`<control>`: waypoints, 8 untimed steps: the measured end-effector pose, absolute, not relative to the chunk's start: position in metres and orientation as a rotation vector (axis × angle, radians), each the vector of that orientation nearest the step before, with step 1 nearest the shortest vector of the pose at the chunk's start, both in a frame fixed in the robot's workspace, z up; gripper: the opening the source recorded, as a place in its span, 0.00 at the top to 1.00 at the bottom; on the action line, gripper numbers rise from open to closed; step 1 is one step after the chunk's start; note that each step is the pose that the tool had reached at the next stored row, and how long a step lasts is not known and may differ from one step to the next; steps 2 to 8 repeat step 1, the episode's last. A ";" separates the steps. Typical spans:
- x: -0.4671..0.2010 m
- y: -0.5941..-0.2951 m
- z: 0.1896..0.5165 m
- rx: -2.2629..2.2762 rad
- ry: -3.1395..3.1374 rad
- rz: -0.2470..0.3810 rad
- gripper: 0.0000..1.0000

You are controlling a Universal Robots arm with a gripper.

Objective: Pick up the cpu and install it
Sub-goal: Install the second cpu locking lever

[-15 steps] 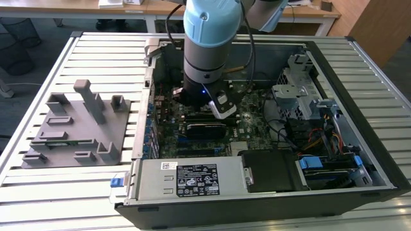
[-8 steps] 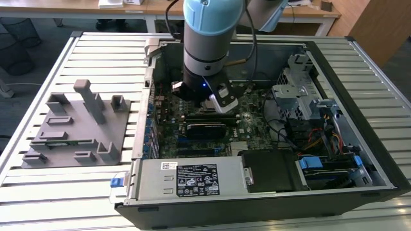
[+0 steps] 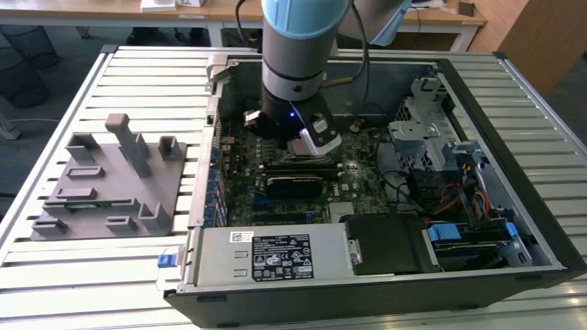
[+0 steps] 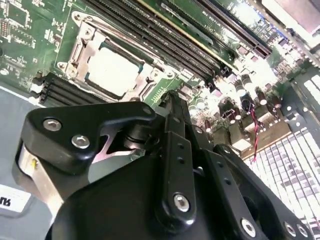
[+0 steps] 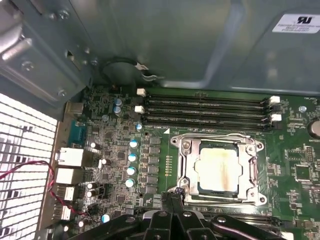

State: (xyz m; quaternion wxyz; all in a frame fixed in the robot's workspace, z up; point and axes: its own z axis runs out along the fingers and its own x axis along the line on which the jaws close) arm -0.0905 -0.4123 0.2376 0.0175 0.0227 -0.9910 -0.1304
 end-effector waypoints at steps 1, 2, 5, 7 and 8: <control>-0.090 -0.412 0.239 0.071 -3.079 -0.405 0.89; -0.090 -0.412 0.239 0.071 -3.079 -0.405 0.89; -0.090 -0.412 0.239 0.071 -3.079 -0.405 0.89; -0.090 -0.412 0.239 0.071 -3.079 -0.405 0.89; -0.090 -0.412 0.239 0.071 -3.079 -0.405 0.89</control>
